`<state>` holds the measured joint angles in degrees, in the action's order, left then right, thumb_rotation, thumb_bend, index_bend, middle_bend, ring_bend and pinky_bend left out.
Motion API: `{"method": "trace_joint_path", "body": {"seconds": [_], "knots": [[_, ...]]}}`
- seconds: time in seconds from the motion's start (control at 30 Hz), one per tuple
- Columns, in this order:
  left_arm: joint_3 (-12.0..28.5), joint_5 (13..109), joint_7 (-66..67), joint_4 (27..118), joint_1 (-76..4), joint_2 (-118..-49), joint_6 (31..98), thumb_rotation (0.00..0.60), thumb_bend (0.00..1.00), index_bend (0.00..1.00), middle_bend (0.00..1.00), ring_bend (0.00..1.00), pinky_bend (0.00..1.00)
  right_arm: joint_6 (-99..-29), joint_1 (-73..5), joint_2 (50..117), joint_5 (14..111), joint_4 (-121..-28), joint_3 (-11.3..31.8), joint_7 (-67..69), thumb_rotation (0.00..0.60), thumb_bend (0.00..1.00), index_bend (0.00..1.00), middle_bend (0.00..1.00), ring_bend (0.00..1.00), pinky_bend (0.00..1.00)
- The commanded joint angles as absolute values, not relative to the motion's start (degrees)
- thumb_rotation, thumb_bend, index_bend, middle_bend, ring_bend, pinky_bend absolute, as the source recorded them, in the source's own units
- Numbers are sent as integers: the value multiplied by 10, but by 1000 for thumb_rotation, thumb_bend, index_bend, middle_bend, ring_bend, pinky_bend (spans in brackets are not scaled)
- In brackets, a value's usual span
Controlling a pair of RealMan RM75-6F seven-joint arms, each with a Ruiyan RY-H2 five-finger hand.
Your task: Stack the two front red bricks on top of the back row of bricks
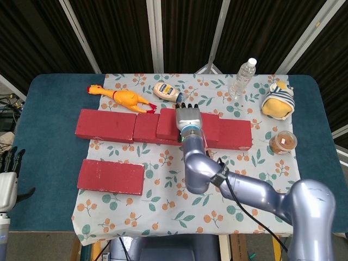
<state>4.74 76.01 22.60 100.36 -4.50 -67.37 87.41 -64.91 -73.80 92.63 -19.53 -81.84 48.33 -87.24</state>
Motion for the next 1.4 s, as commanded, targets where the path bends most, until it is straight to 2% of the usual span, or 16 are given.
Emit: {"method": "trace_joint_path", "body": {"seconds": [0.03, 0.17, 0.37, 0.4, 0.63, 0.73, 0.77, 0.9, 0.93, 1.1, 1.27, 1.4], "knots": [[45, 767, 216, 1004, -43, -669, 875, 600, 0, 33, 0, 0, 101, -627, -604, 813, -71, -1011, 484, -754, 600, 108, 0, 0, 0, 0], [41, 778, 203, 1007, -41, -665, 877, 600, 0, 33, 0, 0, 100, -590, -462, 721, 85, -1138, 463, -664, 600, 108, 0, 0, 0, 0], [37, 789, 200, 1009, -40, -664, 880, 600, 0, 32, 0, 0, 100, -544, -276, 619, 260, -1224, 439, -523, 600, 108, 0, 0, 0, 0], [36, 793, 201, 1010, -40, -666, 881, 600, 0, 30, 0, 0, 100, -535, -232, 602, 315, -1231, 430, -486, 600, 108, 0, 0, 0, 0], [21, 832, 205, 1012, -44, -674, 879, 600, 0, 23, 0, 0, 100, -523, -83, 578, 568, -1206, 375, -306, 600, 108, 0, 0, 0, 0], [14, 853, 197, 1013, -46, -677, 880, 600, 0, 5, 0, 0, 99, -556, -33, 577, 669, -1188, 347, -238, 600, 108, 0, 0, 0, 0], [12, 859, 193, 1012, -45, -680, 882, 600, 0, 2, 0, 0, 93, -583, -9, 579, 727, -1178, 327, -203, 600, 108, 0, 0, 0, 0], [11, 850, 204, 1016, -43, -687, 878, 600, 0, 0, 0, 0, 27, -647, 37, 583, 849, -1145, 263, -122, 600, 108, 0, 0, 0, 0], [12, 843, 219, 1023, -45, -686, 871, 600, 0, 0, 0, 0, 24, -663, 49, 587, 872, -1138, 241, -98, 600, 108, 0, 0, 0, 0], [16, 824, 250, 1053, -56, -673, 847, 600, 0, 0, 0, 0, 17, -695, 56, 606, 913, -1095, 192, -75, 600, 108, 0, 0, 0, 0], [22, 807, 270, 1090, -74, -647, 815, 600, 0, 0, 0, 0, 15, -724, 58, 638, 905, -1057, 171, -75, 600, 108, 0, 0, 0, 0], [25, 781, 247, 1122, -98, -614, 759, 600, 0, 0, 0, 0, 15, -746, 56, 663, 894, -1025, 160, -83, 600, 108, 0, 0, 0, 0]]}}
